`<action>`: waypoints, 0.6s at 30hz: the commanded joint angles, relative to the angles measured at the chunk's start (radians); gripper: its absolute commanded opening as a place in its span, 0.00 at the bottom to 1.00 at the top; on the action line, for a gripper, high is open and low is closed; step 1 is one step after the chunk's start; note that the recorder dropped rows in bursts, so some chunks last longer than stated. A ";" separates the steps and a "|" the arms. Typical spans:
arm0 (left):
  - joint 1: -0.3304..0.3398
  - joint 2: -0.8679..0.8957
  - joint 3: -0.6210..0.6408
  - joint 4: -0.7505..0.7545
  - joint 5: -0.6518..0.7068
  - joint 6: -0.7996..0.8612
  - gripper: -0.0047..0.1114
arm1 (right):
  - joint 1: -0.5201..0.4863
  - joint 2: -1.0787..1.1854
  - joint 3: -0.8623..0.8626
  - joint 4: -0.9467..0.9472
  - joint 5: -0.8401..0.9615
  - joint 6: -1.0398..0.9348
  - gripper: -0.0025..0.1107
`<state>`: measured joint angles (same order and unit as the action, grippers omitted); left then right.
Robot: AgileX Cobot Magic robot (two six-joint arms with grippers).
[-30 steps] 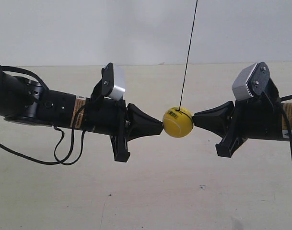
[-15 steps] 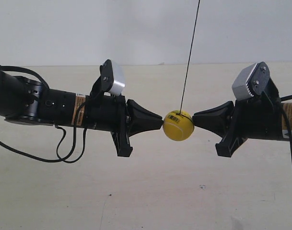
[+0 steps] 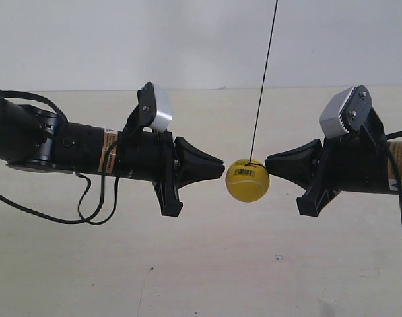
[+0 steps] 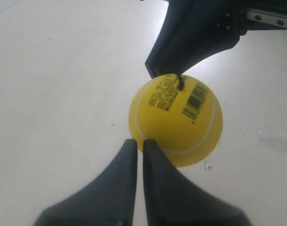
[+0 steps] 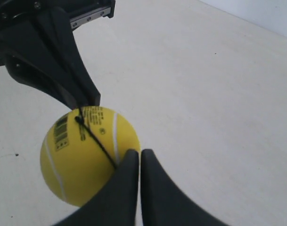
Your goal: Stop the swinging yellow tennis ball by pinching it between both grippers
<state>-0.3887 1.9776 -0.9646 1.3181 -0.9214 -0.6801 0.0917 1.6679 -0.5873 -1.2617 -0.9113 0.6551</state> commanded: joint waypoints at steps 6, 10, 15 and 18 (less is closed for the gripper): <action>-0.008 0.000 -0.007 -0.013 0.003 0.001 0.08 | -0.001 -0.001 -0.006 -0.002 -0.012 -0.003 0.02; -0.012 0.000 -0.007 -0.013 0.003 0.001 0.08 | -0.001 -0.001 -0.006 -0.002 0.007 -0.007 0.02; -0.018 0.000 -0.007 0.003 0.003 0.001 0.08 | -0.001 -0.001 -0.006 -0.011 0.011 -0.007 0.02; -0.018 0.000 -0.007 0.004 0.003 0.001 0.08 | -0.001 -0.001 -0.006 -0.012 0.026 -0.007 0.02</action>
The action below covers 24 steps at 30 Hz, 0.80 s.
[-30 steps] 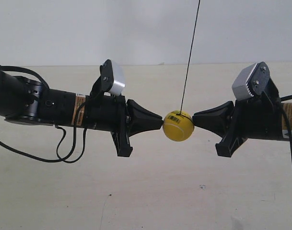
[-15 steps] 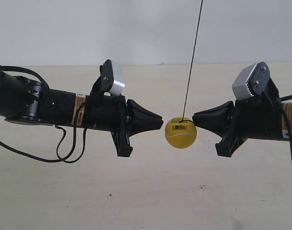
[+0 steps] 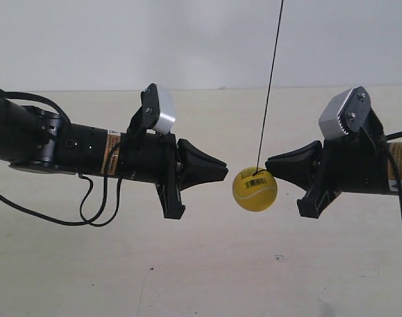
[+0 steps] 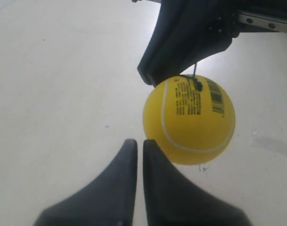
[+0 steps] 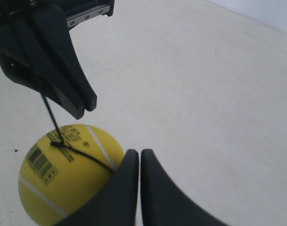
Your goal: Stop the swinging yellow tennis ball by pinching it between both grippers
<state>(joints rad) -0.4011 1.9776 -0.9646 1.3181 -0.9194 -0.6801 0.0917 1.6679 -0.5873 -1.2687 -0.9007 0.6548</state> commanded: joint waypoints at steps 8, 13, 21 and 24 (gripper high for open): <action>-0.006 0.000 -0.007 0.009 0.001 -0.003 0.08 | -0.001 -0.001 -0.006 -0.005 0.032 -0.003 0.02; -0.008 0.000 -0.007 0.009 0.001 -0.003 0.08 | -0.001 -0.001 -0.006 -0.005 0.031 0.001 0.02; -0.039 0.000 -0.007 0.009 0.001 0.006 0.08 | -0.001 -0.001 -0.006 -0.023 0.011 0.012 0.02; -0.041 0.000 -0.007 0.009 0.001 0.007 0.08 | -0.001 -0.001 -0.006 -0.024 0.009 0.017 0.02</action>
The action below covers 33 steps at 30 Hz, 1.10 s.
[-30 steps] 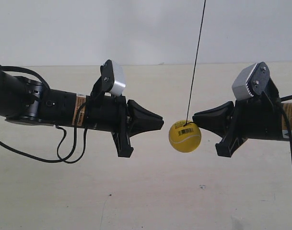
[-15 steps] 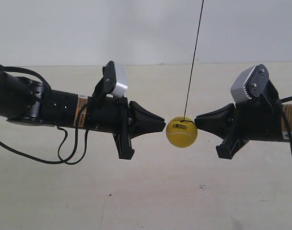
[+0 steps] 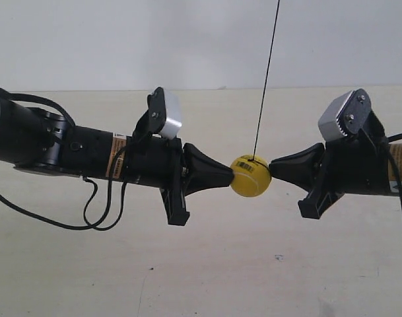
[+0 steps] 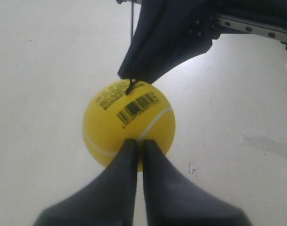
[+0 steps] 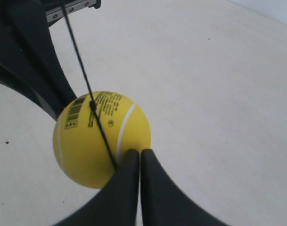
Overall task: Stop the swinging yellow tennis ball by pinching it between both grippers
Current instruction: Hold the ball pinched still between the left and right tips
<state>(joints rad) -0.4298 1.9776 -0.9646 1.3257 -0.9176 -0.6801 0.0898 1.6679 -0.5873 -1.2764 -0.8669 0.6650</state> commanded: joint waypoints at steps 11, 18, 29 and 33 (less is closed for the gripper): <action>-0.012 0.000 -0.007 0.002 0.001 0.008 0.08 | 0.001 -0.001 -0.006 -0.017 -0.025 0.007 0.02; -0.012 0.000 -0.007 0.002 0.013 0.008 0.08 | 0.001 -0.001 -0.006 -0.017 -0.023 0.006 0.02; -0.010 0.000 -0.007 0.002 0.058 0.008 0.08 | 0.001 -0.001 -0.006 -0.014 -0.005 -0.014 0.02; -0.010 0.000 -0.007 0.002 0.058 0.008 0.08 | 0.001 -0.005 -0.006 -0.014 0.013 -0.017 0.02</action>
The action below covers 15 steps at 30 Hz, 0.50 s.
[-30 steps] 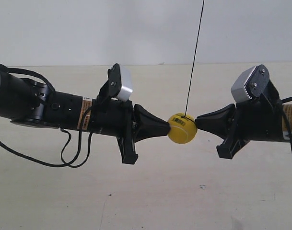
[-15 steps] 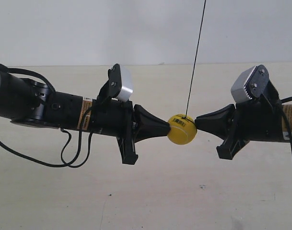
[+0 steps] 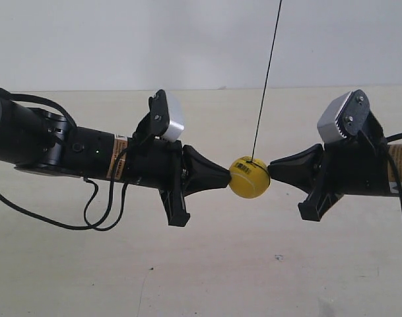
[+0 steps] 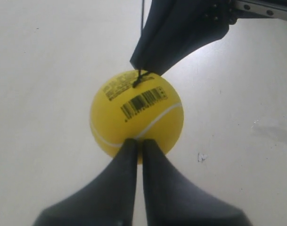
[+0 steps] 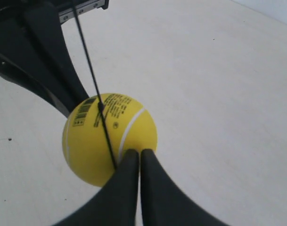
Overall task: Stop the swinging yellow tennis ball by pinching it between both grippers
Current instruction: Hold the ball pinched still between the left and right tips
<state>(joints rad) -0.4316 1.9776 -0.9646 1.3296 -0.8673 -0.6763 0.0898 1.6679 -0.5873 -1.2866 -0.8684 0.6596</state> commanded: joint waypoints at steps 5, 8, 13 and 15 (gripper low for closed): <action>-0.008 0.000 -0.007 0.006 0.008 0.000 0.08 | 0.001 -0.005 -0.006 -0.004 0.024 -0.011 0.02; -0.008 0.000 -0.007 0.006 0.008 0.000 0.08 | 0.001 -0.005 -0.006 -0.004 0.026 -0.013 0.02; -0.008 0.000 -0.007 0.019 0.008 0.000 0.08 | 0.001 -0.005 -0.006 -0.004 0.027 -0.016 0.02; -0.008 0.000 -0.007 0.019 0.008 0.000 0.08 | 0.001 -0.005 -0.006 -0.004 0.038 -0.018 0.02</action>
<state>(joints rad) -0.4316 1.9776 -0.9646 1.3467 -0.8648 -0.6763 0.0898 1.6679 -0.5873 -1.2866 -0.8430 0.6558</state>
